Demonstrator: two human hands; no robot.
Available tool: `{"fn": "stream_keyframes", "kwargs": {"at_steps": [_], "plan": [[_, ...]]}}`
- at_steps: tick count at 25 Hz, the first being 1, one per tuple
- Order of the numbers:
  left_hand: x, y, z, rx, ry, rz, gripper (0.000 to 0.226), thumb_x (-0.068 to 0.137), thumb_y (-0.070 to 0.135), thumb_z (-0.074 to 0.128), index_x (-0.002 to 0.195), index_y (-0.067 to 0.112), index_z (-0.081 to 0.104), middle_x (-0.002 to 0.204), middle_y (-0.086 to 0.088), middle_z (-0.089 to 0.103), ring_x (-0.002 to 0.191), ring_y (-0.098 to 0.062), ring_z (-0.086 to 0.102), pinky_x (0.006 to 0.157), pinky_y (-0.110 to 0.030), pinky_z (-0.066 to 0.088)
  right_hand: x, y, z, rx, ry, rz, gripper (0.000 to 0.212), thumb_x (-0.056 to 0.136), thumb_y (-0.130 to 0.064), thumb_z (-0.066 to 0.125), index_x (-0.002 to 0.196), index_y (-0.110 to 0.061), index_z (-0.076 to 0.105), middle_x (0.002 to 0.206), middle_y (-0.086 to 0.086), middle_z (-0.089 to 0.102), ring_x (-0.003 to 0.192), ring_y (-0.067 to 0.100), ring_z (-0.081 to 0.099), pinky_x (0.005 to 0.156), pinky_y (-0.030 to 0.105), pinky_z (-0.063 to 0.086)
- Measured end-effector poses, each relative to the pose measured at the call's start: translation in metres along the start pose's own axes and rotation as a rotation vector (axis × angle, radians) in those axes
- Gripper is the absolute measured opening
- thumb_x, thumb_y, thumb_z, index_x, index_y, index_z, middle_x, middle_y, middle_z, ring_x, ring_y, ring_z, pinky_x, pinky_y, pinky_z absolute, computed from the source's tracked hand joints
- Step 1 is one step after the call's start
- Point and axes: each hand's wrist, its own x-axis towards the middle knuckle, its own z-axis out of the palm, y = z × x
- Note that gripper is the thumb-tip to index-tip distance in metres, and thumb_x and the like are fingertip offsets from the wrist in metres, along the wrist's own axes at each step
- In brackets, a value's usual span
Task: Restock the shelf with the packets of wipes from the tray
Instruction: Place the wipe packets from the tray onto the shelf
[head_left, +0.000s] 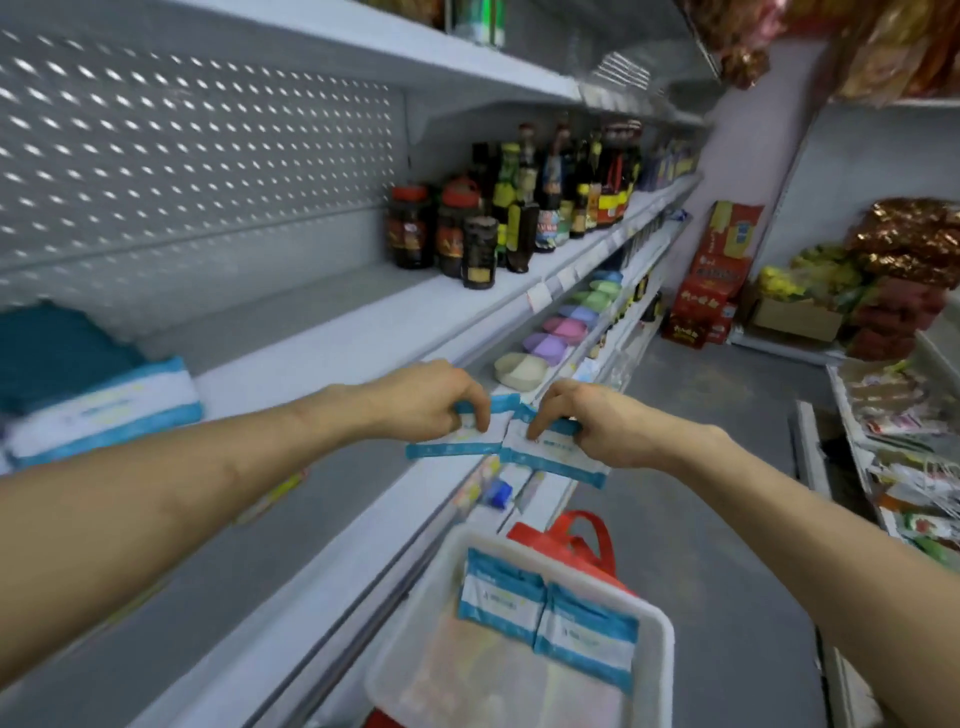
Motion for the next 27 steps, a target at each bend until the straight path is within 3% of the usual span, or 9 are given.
{"fn": "stream_keyframes", "kwargs": {"at_steps": [3, 6, 8, 10, 14, 17, 21, 24, 27], "plan": [[-0.029, -0.005, -0.054, 0.026, 0.062, -0.102, 0.031, 0.088, 0.013, 0.065, 0.106, 0.037, 0.074, 0.104, 0.009, 0.067, 0.094, -0.012, 0.058, 0.08, -0.029, 0.045, 0.028, -0.02, -0.04, -0.034, 0.031, -0.067, 0.063, 0.085, 0.007, 0.049, 0.119, -0.042, 0.07, 0.131, -0.005, 0.057, 0.112, 0.018, 0.056, 0.097, 0.035, 0.05], [-0.062, -0.017, -0.096, 0.034, 0.1, -0.211, 0.028, 0.088, 0.014, 0.07, 0.104, 0.036, 0.076, 0.077, 0.021, 0.059, 0.074, 0.001, 0.055, 0.064, -0.021, 0.037, 0.055, -0.049, -0.068, -0.063, 0.042, -0.157, 0.066, 0.085, 0.007, 0.044, 0.114, -0.045, 0.072, 0.128, -0.009, 0.061, 0.106, 0.017, 0.057, 0.087, 0.027, 0.049], [-0.088, -0.031, -0.119, 0.027, 0.124, -0.262, 0.026, 0.086, 0.015, 0.074, 0.102, 0.036, 0.077, 0.071, 0.025, 0.057, 0.07, 0.013, 0.054, 0.059, -0.014, 0.035, 0.073, -0.072, -0.08, -0.038, 0.059, -0.228, 0.066, 0.084, 0.01, 0.044, 0.111, -0.043, 0.074, 0.125, -0.009, 0.063, 0.103, 0.017, 0.057, 0.085, 0.026, 0.048], [-0.118, -0.045, -0.135, -0.002, 0.134, -0.325, 0.024, 0.086, 0.014, 0.077, 0.101, 0.034, 0.078, 0.077, 0.023, 0.062, 0.07, 0.015, 0.054, 0.061, -0.016, 0.038, 0.089, -0.098, -0.088, -0.011, 0.081, -0.301, 0.067, 0.082, 0.011, 0.044, 0.107, -0.043, 0.076, 0.121, -0.01, 0.065, 0.099, 0.016, 0.059, 0.085, 0.029, 0.052], [-0.169, -0.072, -0.142, -0.021, 0.129, -0.467, 0.023, 0.087, 0.015, 0.076, 0.099, 0.035, 0.078, 0.088, 0.019, 0.067, 0.075, 0.008, 0.057, 0.062, -0.008, 0.038, 0.122, -0.15, -0.093, -0.007, 0.101, -0.451, 0.067, 0.083, 0.01, 0.047, 0.106, -0.045, 0.076, 0.117, -0.009, 0.069, 0.095, 0.018, 0.063, 0.084, 0.037, 0.057], [-0.201, -0.092, -0.13, -0.059, 0.097, -0.559, 0.026, 0.085, 0.012, 0.077, 0.098, 0.034, 0.078, 0.096, 0.008, 0.072, 0.084, -0.01, 0.062, 0.08, -0.03, 0.052, 0.14, -0.186, -0.091, -0.01, 0.131, -0.547, 0.067, 0.08, 0.011, 0.047, 0.107, -0.042, 0.076, 0.119, -0.005, 0.069, 0.097, 0.019, 0.062, 0.088, 0.037, 0.055], [-0.235, -0.114, -0.106, -0.124, 0.077, -0.643, 0.028, 0.082, 0.011, 0.078, 0.096, 0.035, 0.078, 0.097, 0.007, 0.071, 0.09, -0.02, 0.064, 0.088, -0.042, 0.053, 0.15, -0.223, -0.085, 0.017, 0.129, -0.618, 0.068, 0.077, 0.013, 0.042, 0.106, -0.038, 0.075, 0.121, -0.008, 0.068, 0.1, 0.016, 0.061, 0.087, 0.032, 0.053], [-0.251, -0.124, -0.091, -0.174, 0.072, -0.68, 0.027, 0.085, 0.011, 0.075, 0.099, 0.034, 0.077, 0.101, 0.015, 0.065, 0.094, -0.013, 0.06, 0.086, -0.035, 0.05, 0.16, -0.246, -0.079, 0.053, 0.088, -0.665, 0.069, 0.074, 0.013, 0.038, 0.097, -0.041, 0.074, 0.114, -0.005, 0.069, 0.096, 0.02, 0.062, 0.084, 0.041, 0.055], [-0.26, -0.126, -0.082, -0.237, 0.121, -0.738, 0.025, 0.09, 0.015, 0.07, 0.103, 0.036, 0.072, 0.104, 0.028, 0.058, 0.096, -0.002, 0.056, 0.081, -0.019, 0.041, 0.168, -0.269, -0.071, 0.11, 0.047, -0.704, 0.068, 0.073, 0.014, 0.037, 0.096, -0.038, 0.075, 0.109, -0.006, 0.069, 0.092, 0.019, 0.063, 0.08, 0.038, 0.056]]}}
